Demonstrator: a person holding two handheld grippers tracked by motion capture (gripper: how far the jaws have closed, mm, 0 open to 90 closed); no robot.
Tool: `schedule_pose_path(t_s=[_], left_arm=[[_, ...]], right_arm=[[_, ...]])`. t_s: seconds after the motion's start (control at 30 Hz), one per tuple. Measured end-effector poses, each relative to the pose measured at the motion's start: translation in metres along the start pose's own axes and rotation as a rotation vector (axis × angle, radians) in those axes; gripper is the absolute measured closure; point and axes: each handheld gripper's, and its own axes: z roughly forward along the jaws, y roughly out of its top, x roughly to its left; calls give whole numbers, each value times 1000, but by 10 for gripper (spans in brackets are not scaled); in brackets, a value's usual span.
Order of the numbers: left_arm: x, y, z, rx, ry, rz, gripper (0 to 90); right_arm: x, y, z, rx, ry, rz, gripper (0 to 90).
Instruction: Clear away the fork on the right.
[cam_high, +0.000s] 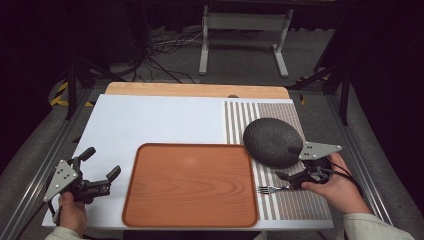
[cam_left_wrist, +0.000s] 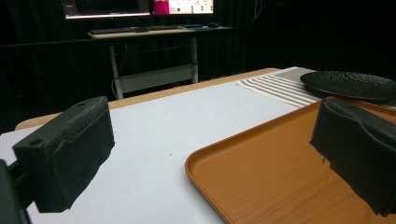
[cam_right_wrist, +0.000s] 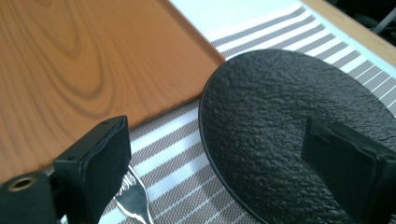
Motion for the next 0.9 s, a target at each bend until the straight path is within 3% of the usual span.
schedule_pose_path(t_s=[0.27, 0.63, 0.9], left_arm=[[0, 0, 0, 1, 1, 0, 2], [1, -1, 0, 4, 0, -1, 2], [1, -1, 0, 4, 0, -2, 2]], right_arm=[[-1, 9, 3, 135, 47, -58, 87], [-2, 14, 8, 256, 98, -122, 87], [-2, 16, 11, 311, 119, -143, 88]])
